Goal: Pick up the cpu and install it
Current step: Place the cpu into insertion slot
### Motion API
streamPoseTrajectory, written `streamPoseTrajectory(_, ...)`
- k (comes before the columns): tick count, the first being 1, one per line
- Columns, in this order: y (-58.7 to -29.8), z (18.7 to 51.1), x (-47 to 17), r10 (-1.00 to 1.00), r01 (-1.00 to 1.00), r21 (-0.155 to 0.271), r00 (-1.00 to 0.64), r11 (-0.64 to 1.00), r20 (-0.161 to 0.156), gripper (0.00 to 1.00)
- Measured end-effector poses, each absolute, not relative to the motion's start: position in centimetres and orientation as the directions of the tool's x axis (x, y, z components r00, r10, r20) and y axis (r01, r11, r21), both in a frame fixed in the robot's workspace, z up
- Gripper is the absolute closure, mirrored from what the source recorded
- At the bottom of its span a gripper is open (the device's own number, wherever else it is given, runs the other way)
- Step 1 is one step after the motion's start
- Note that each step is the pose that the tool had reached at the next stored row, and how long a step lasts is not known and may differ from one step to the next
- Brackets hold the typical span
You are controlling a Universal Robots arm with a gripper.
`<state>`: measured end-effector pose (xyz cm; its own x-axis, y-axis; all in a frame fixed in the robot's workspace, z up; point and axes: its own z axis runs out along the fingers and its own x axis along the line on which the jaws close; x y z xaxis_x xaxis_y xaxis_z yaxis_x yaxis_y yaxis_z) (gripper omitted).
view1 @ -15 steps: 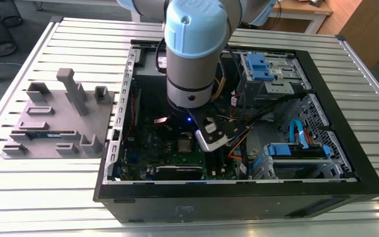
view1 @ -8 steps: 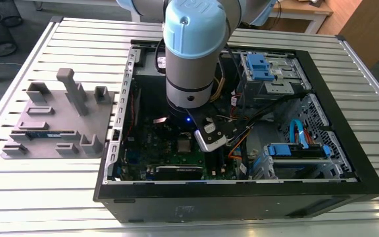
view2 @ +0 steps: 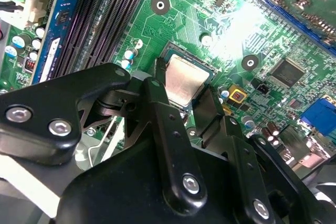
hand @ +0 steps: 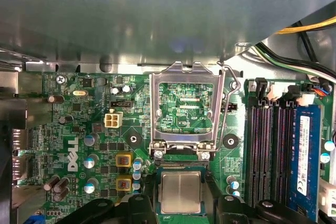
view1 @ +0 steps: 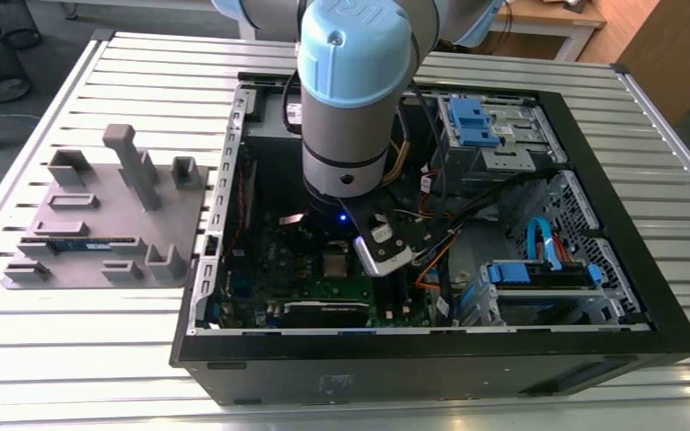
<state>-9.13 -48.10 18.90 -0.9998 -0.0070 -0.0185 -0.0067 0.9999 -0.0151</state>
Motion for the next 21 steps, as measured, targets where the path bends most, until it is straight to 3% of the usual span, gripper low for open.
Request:
streamPoseTrajectory(11, -48.09, 18.86, -9.09, -0.007, -0.007, -0.015, -1.0, 1.0, -0.019, 0.54)
streamPoseTrajectory(12, -48.09, 18.86, -9.09, -0.007, -0.007, -0.015, -1.0, 1.0, -0.019, 0.47)
streamPoseTrajectory(21, -48.1, 19.37, -9.07, -0.007, -0.007, -0.015, -1.0, 1.0, -0.019, 0.47)
